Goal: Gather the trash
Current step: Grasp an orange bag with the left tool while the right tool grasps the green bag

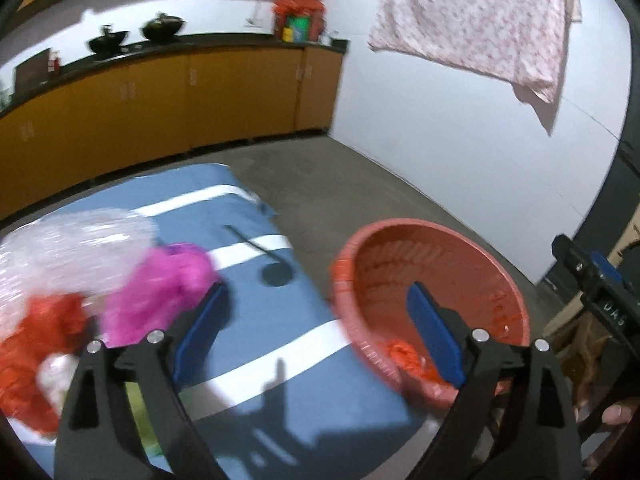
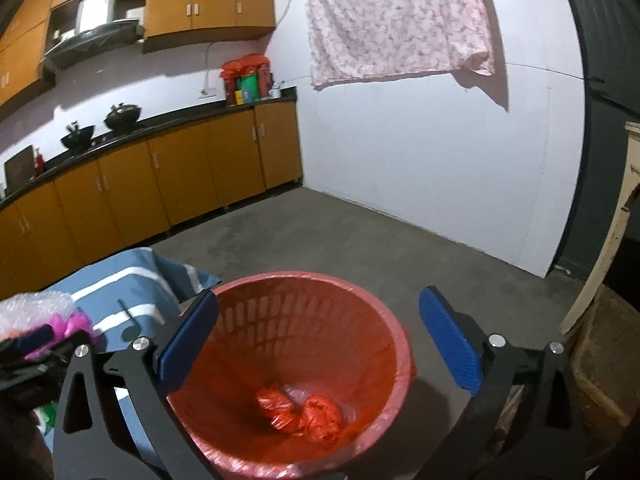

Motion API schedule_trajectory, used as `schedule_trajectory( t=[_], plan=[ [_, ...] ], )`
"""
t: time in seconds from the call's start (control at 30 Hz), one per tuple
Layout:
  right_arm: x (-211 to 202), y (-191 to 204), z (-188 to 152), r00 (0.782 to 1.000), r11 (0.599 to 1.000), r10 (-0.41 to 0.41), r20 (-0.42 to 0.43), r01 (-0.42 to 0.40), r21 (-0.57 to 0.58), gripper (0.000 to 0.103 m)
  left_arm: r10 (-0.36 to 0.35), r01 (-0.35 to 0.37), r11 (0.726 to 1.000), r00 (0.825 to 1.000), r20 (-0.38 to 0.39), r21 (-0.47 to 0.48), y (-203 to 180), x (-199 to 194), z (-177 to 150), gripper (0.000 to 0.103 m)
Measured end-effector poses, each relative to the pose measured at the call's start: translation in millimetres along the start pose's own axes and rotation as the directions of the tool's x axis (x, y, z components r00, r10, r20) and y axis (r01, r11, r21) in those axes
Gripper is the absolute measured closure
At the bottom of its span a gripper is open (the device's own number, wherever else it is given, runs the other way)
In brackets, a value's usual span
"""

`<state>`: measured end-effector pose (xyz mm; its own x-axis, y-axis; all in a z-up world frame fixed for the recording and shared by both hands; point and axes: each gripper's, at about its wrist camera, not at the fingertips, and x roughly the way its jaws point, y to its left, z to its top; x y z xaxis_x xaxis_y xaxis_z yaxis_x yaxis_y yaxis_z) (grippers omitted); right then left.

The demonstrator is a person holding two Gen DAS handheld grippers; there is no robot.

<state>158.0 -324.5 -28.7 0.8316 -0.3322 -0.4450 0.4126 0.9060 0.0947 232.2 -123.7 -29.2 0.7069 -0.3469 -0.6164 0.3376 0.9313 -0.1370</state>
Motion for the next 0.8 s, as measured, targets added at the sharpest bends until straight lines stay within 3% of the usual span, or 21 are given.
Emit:
schedule_trajectory(
  t=[0.13,0.23,0.33,0.47,0.57,0.67,0.8],
  plan=[
    [-13,16,-3,0.999,0.999,0.047,0.005,-0.047,-0.013,0.003,0.086,-0.084,0.996,0.995,0.051,-0.041,29,-39,-9,0.014],
    [-23,34,-7,0.993,0.993,0.115,0.002,-0.115,-0.027,0.003,0.163,-0.157,0.986,0.980,0.110,-0.064,52,-73,-21,0.014],
    [-32,60,-12,0.981,0.979,0.195,-0.010,-0.196,-0.053,0.003,0.253,-0.242,0.966,0.954,0.161,-0.088,75,-105,-34,0.013],
    [-44,109,-25,0.945,0.937,0.325,-0.048,-0.328,-0.122,0.003,0.370,-0.347,0.927,0.908,0.195,-0.142,109,-136,-50,0.012],
    [-48,135,-34,0.916,0.902,0.393,-0.082,-0.401,-0.159,0.004,0.449,-0.414,0.887,0.878,0.169,-0.203,141,-148,-60,0.012],
    [-53,161,-48,0.882,0.860,0.455,-0.126,-0.471,-0.195,0.005,0.479,-0.437,0.863,0.867,0.137,-0.256,167,-155,-71,0.012],
    [-55,188,-65,0.867,0.831,0.470,-0.166,-0.498,-0.250,0.008,0.508,-0.465,0.835,0.857,0.086,-0.295,197,-154,-84,0.012]
  ],
)
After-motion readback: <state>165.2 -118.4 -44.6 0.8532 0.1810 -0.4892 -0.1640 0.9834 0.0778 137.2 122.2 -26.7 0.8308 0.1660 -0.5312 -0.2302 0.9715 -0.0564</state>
